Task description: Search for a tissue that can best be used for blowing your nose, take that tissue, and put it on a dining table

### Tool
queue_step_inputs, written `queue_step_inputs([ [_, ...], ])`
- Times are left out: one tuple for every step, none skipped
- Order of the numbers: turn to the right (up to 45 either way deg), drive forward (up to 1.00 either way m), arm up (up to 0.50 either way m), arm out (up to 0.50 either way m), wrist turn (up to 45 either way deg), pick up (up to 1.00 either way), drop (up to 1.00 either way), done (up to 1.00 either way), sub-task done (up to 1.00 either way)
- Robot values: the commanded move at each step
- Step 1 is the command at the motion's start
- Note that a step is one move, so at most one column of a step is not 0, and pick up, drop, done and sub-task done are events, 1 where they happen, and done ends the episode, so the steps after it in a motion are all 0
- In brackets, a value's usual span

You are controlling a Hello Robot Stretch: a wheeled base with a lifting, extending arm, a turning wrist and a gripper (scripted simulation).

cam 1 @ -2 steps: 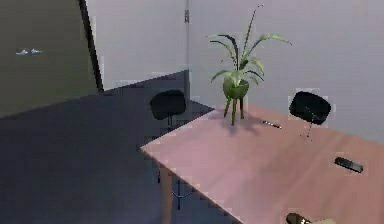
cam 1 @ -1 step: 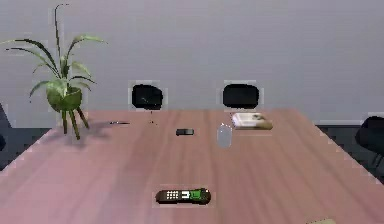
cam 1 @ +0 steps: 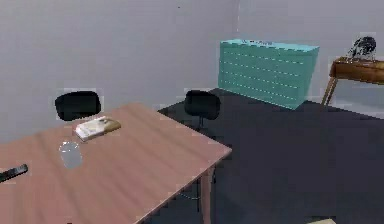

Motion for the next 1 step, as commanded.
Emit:
queue_step_inputs([
  [36.0, 0.0, 0.0, 0.0, 0.0, 0.0, 0.0, 0.0, 0.0],
])
